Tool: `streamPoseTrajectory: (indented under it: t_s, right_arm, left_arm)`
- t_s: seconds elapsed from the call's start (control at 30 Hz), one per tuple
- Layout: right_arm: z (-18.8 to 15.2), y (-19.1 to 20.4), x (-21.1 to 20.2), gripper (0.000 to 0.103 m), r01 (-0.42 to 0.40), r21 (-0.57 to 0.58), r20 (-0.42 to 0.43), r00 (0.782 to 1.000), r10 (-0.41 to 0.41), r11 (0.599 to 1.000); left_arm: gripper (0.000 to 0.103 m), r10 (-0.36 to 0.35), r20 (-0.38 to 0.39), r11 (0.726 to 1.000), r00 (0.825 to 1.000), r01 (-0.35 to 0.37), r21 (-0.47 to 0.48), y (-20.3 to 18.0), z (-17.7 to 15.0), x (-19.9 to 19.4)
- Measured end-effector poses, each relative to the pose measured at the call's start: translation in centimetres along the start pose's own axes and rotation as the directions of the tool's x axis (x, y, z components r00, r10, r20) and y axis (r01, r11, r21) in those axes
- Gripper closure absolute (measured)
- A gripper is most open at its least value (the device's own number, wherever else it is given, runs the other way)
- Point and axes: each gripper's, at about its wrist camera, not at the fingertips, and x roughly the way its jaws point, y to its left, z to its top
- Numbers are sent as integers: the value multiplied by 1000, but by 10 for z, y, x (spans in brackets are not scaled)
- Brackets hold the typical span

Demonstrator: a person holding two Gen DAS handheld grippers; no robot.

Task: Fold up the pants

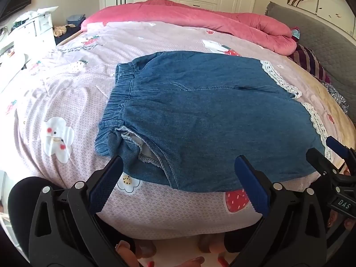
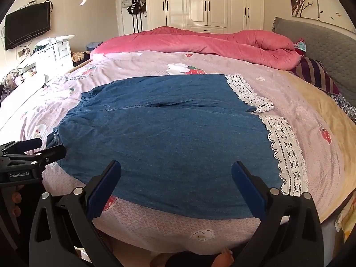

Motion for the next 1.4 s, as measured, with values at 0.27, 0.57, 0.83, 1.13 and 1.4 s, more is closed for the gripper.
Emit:
streamPoseTrajectory:
  t_s: [0.27, 0.57, 0.83, 1.13, 1.4]
  right_arm:
    - [1, 4, -3, 4, 12, -13, 9, 1000, -12, 1000]
    - [1, 5, -3, 4, 12, -17, 3, 1000, -12, 1000]
    - [0, 6, -2, 4, 13, -17, 3, 1000, -13, 1000]
    - [0, 7, -1, 4, 9, -20, -1, 1000, -9, 1000]
    - [0, 8, 1, 4, 5, -23, -1, 1000, -5, 1000]
  left_arm:
    - [9, 7, 14, 1000, 1000, -7, 6, -1, 0, -3]
    - [9, 17, 20, 1000, 1000, -17, 11, -2, 1, -6]
    - [9, 17, 23, 1000, 1000, -17, 11, -2, 2, -7]
    - [9, 17, 24, 1000, 1000, -17, 14, -3, 3, -6]
    - [9, 17, 24, 1000, 1000, -18, 14, -3, 3, -6]
